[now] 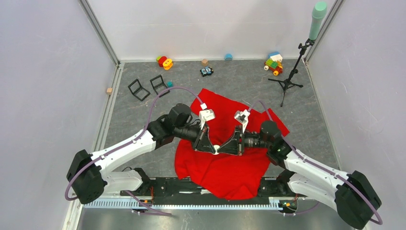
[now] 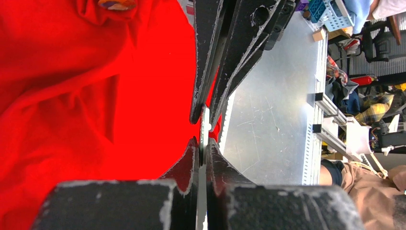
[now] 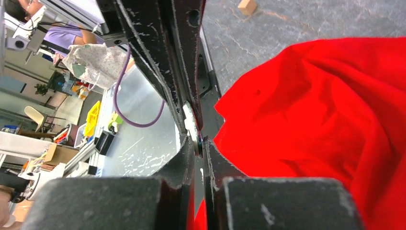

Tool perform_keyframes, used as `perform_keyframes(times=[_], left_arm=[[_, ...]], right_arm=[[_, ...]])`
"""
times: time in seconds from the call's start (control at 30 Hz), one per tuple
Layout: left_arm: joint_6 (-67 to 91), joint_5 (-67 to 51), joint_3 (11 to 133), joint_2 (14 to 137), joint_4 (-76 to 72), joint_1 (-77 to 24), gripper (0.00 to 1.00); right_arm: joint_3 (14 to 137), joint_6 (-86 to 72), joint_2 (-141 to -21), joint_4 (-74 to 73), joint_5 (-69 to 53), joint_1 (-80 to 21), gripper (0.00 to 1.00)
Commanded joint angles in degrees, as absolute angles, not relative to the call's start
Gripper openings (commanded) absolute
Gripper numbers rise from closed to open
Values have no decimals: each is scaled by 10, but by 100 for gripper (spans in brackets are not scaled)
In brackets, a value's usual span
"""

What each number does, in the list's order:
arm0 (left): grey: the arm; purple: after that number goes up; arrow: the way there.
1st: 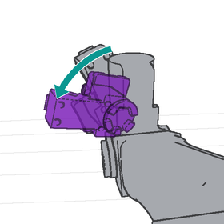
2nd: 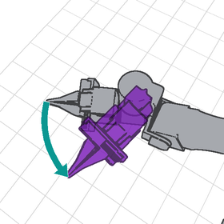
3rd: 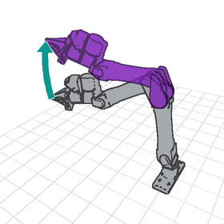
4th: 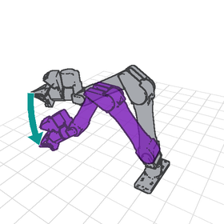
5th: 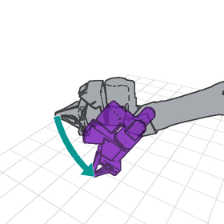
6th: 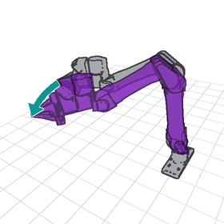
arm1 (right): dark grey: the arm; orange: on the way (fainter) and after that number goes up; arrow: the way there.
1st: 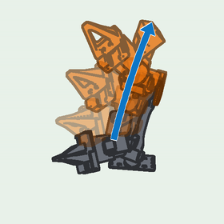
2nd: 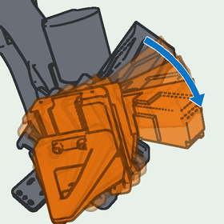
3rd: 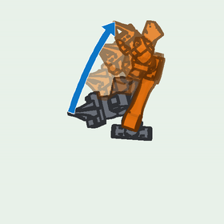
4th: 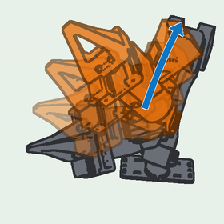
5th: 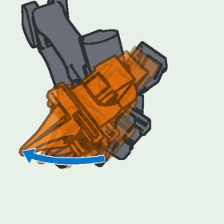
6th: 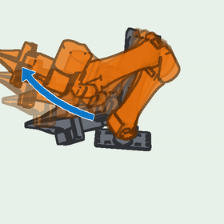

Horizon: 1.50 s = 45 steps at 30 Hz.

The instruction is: Pin the brooch onto the clothing

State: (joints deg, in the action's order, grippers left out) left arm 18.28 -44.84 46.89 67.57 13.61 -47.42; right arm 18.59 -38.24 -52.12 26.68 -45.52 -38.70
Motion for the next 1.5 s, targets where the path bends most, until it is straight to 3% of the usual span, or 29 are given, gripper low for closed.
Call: perform_keyframes(times=[0.0, 0.27, 0.33, 0.63, 0.8, 0.9, 1.03, 1.2, 1.47], left_arm=[[203, -505, 477, 670, 70, -489, 2], [206, -510, 475, 672, 64, -494, 2], [206, -504, 475, 669, 66, -493, 2], [199, -407, 485, 669, 112, -453, 2], [221, -349, 484, 669, 116, -443, 2], [271, -301, 479, 676, 97, -444, 2], [388, -253, 431, 694, -25, -445, 2], [455, -186, 414, 739, -119, -465, 2], [468, -136, 447, 826, -146, -493, 2]], right_arm=[[232, -348, -565, 202, -347, -396, 1], [246, -356, -605, 216, -328, -399, 0], [250, -348, -596, 216, -335, -399, 4], [309, -256, -493, 46, -268, -396, 53], [333, -222, -452, -49, -183, -395, 67], [341, -221, -449, -99, -83, -395, 67], [349, -221, -490, -173, 52, -394, 60], [322, -210, -544, -160, 107, -395, 56], [294, -190, -602, -102, 138, -381, 42]])
